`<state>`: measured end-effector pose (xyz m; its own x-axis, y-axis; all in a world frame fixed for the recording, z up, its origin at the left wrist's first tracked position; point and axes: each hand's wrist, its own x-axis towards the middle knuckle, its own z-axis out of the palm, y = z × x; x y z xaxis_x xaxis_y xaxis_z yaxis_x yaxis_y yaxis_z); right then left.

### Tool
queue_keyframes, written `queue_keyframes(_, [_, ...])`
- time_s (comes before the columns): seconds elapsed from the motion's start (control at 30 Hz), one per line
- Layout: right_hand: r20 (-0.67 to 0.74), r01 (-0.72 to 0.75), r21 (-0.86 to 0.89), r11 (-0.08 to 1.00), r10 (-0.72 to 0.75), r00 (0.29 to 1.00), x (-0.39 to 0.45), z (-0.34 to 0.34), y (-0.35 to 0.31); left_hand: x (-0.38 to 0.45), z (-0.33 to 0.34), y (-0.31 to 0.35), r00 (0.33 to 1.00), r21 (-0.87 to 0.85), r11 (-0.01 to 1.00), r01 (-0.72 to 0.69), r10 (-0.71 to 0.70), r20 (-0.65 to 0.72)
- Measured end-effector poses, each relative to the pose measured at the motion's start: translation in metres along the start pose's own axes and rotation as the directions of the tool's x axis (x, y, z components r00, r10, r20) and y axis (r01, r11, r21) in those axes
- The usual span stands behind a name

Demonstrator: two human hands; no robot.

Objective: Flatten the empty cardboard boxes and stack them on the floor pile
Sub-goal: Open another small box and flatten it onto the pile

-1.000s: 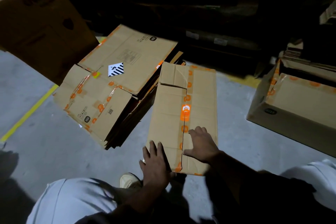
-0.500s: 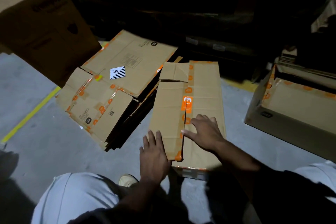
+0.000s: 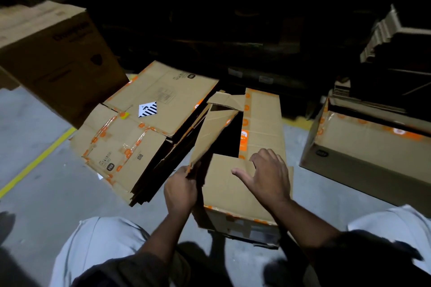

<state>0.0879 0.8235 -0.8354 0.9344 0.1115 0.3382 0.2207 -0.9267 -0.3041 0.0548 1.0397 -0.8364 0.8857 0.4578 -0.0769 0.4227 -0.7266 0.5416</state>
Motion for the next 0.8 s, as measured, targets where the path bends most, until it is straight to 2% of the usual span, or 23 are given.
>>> queue_keyframes(0.2, [-0.128, 0.16, -0.044, 0.986, -0.164, 0.978, -0.008, -0.027, -0.009, 0.022, 0.0, -0.005, 0.989, -0.195, 0.97, 0.145, -0.141, 0.032])
queue_keyframes(0.37, [-0.087, 0.177, -0.039, 0.984, -0.179, 0.98, -0.032, -0.028, -0.002, 0.032, -0.001, -0.013, 0.97, -0.329, 0.92, 0.213, -0.158, 0.185])
queue_keyframes(0.47, [-0.063, 0.145, -0.045, 0.988, -0.147, 0.987, -0.042, -0.031, 0.001, 0.033, -0.006, -0.009, 0.978, -0.265, 0.956, 0.129, -0.078, 0.194])
queue_keyframes(0.57, [-0.033, 0.078, -0.052, 0.996, -0.079, 0.996, -0.041, -0.032, 0.016, 0.025, -0.017, 0.011, 0.988, -0.226, 0.97, -0.09, 0.115, 0.099])
queue_keyframes(0.63, [-0.006, 0.076, -0.061, 0.995, -0.076, 0.997, -0.039, -0.032, 0.024, 0.021, -0.028, 0.032, 0.958, -0.248, 0.939, -0.24, 0.27, 0.095])
queue_keyframes(0.67, [0.012, 0.101, -0.067, 0.993, -0.1, 0.995, -0.039, -0.032, 0.025, 0.02, -0.031, 0.041, 0.943, -0.269, 0.927, -0.261, 0.304, 0.136])
queue_keyframes(0.73, [0.055, 0.199, -0.098, 0.975, -0.195, 0.979, -0.044, -0.031, 0.019, 0.024, -0.034, 0.052, 0.933, -0.263, 0.942, -0.209, 0.273, 0.234])
queue_keyframes(0.8, [0.105, 0.339, -0.139, 0.93, -0.327, 0.939, -0.052, -0.029, 0.009, 0.03, -0.028, 0.048, 0.928, -0.084, 0.987, -0.138, 0.159, 0.337])
